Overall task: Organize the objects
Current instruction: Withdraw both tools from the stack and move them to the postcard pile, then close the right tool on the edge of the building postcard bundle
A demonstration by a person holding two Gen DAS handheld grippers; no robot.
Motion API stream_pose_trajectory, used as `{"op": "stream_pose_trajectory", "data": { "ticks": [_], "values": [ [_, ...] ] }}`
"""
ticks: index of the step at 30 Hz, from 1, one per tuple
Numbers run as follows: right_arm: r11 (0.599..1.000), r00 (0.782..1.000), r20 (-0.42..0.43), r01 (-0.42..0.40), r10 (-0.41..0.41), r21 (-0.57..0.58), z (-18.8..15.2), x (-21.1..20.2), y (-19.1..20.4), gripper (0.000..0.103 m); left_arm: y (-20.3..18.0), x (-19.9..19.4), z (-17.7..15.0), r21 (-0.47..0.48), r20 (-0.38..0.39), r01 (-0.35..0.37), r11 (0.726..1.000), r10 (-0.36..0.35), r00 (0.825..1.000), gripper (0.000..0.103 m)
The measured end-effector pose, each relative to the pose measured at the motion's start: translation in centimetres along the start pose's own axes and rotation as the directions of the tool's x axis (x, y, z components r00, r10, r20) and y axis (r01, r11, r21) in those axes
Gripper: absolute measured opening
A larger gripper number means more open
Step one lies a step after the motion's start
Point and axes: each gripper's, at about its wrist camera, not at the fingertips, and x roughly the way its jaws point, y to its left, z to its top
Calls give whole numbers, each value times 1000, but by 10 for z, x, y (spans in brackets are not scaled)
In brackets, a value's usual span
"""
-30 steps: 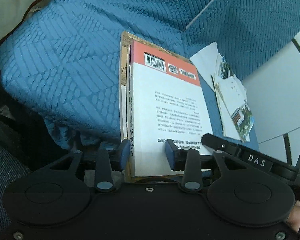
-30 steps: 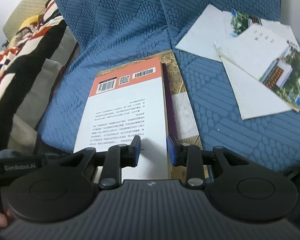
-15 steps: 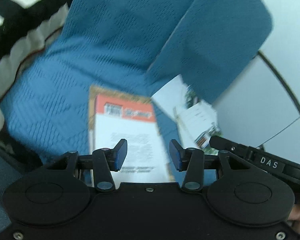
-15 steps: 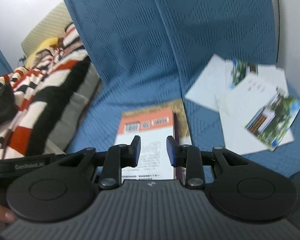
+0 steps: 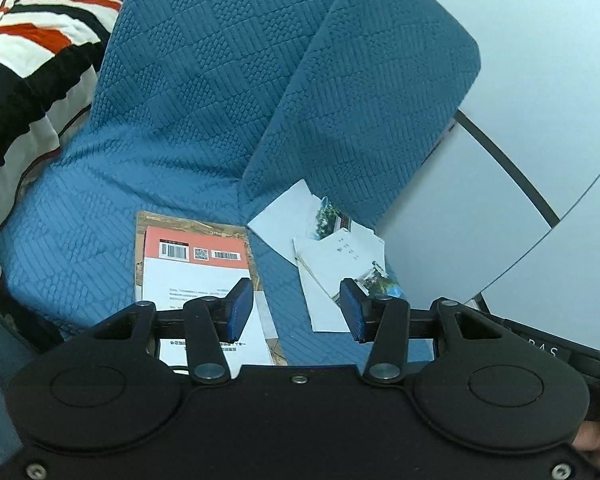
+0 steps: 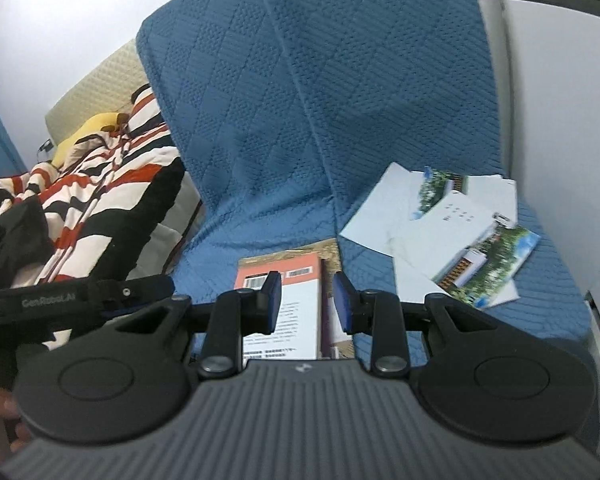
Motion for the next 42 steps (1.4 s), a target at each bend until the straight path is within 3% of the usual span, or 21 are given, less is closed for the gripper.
{"op": "stream_pose_trajectory", "data": {
  "ticks": [10,24,25,30,32,36,42],
  "values": [
    [999,999,12,47,-47,26,-8,-9,-25,33,-37,10,-7,42,0,16,999,-16,1000,47],
    [989,991,42,125,-129,82,-9,-21,-78,34,-87,53,-15,118,-50,57,991,-51,997,66],
    [987,990,45,131,-136,88,-8,-21,-82,36,-90,56,-14,122,-52,59,991,-53,997,69],
    [980,986,57,146,-154,133,-8,-22,-103,75,-103,71,-10,132,-59,77,988,-70,996,80],
    [976,984,57,157,-168,153,-8,-20,-111,82,-107,79,-9,134,-61,73,988,-66,996,88],
    [968,982,34,180,-188,175,-5,-11,-126,82,-110,97,-6,129,-70,69,989,-60,996,101],
    [964,981,36,178,-189,195,-1,3,-145,82,-112,129,-6,109,-107,54,993,-42,993,101]
  ]
}}
